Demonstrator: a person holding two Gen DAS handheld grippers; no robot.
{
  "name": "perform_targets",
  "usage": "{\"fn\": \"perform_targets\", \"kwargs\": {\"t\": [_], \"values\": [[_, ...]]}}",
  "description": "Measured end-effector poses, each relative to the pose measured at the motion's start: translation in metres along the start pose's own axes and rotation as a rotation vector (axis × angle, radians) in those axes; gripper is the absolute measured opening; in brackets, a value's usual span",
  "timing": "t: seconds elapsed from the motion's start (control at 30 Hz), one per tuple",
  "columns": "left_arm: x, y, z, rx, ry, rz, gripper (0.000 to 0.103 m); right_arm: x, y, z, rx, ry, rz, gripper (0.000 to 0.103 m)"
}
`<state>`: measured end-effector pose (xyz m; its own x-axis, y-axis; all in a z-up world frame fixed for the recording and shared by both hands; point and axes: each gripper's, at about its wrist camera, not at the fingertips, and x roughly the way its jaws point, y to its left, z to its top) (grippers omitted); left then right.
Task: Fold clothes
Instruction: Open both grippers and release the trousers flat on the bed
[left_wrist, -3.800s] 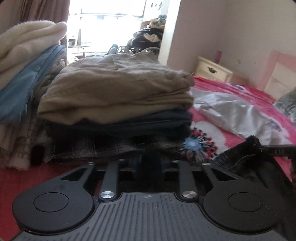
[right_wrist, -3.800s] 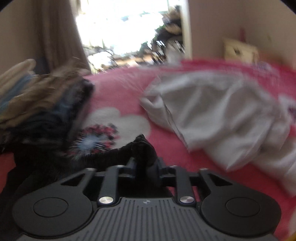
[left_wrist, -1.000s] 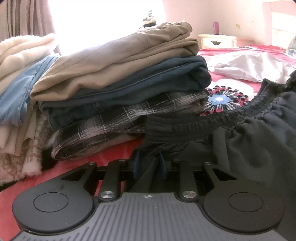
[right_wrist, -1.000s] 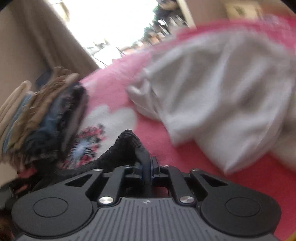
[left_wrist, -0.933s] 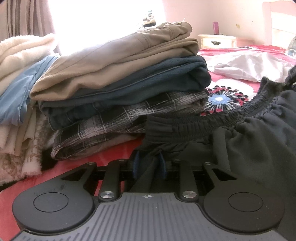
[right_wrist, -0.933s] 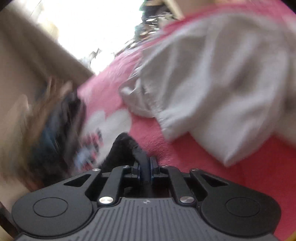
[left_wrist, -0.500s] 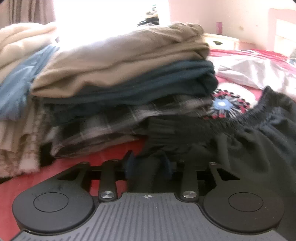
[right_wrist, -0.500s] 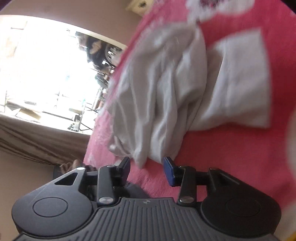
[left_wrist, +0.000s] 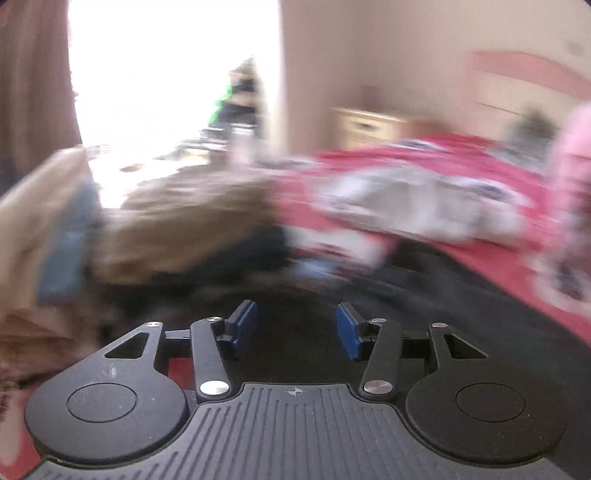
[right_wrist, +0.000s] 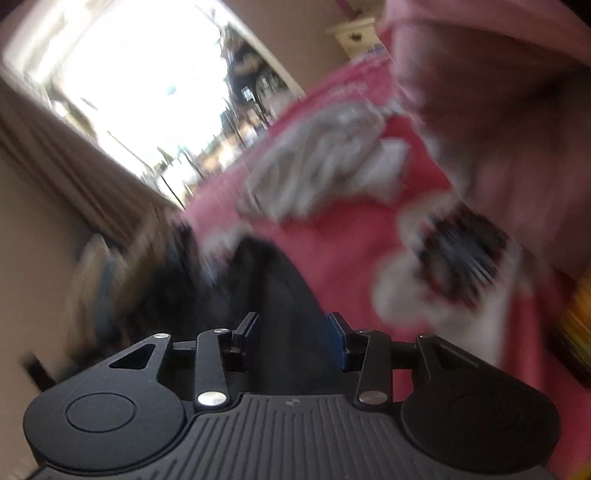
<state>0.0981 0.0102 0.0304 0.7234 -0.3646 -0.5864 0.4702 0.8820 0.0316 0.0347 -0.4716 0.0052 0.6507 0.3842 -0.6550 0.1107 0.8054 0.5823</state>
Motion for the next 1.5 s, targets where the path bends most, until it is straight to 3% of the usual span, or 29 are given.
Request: {"fn": "perform_targets", "kwargs": {"t": [0.2,0.27,0.33,0.53,0.7,0.83,0.93,1.07,1.33,1.5], "values": [[-0.057,-0.111,-0.065,0.132,0.156,-0.43,0.05,-0.009,-0.029,-0.078,-0.034,0.138,-0.185,0.044],[-0.071,-0.146,-0.094,0.219,0.202,-0.534,0.05,-0.009,-0.038,-0.093,-0.045,0.159,-0.21,0.044],[-0.079,-0.171,-0.121,0.31,0.229,-0.582,0.05,-0.009,-0.043,-0.104,-0.071,0.171,-0.235,0.044],[-0.084,-0.219,-0.167,0.48,0.27,-0.562,0.049,-0.007,-0.047,-0.111,-0.101,0.159,-0.238,0.043],[-0.085,-0.223,-0.179,0.479,0.246,-0.5,0.049,0.004,-0.049,-0.118,-0.12,0.189,-0.244,0.035],[-0.088,-0.216,-0.174,0.427,0.249,-0.503,0.049,0.006,-0.044,-0.118,-0.151,0.196,-0.246,0.01],[-0.091,-0.203,-0.17,0.362,0.266,-0.523,0.049,0.008,-0.037,-0.119,-0.203,0.208,-0.254,0.003],[-0.089,-0.183,-0.168,0.235,0.326,-0.557,0.049,-0.005,-0.032,-0.108,-0.241,0.17,-0.28,0.002],[-0.075,-0.171,-0.172,0.139,0.399,-0.589,0.049,-0.004,-0.048,-0.09,-0.259,0.159,-0.393,0.002],[-0.064,-0.158,-0.172,0.029,0.422,-0.604,0.049,0.01,-0.05,-0.098,-0.3,0.187,-0.48,0.014]]}}
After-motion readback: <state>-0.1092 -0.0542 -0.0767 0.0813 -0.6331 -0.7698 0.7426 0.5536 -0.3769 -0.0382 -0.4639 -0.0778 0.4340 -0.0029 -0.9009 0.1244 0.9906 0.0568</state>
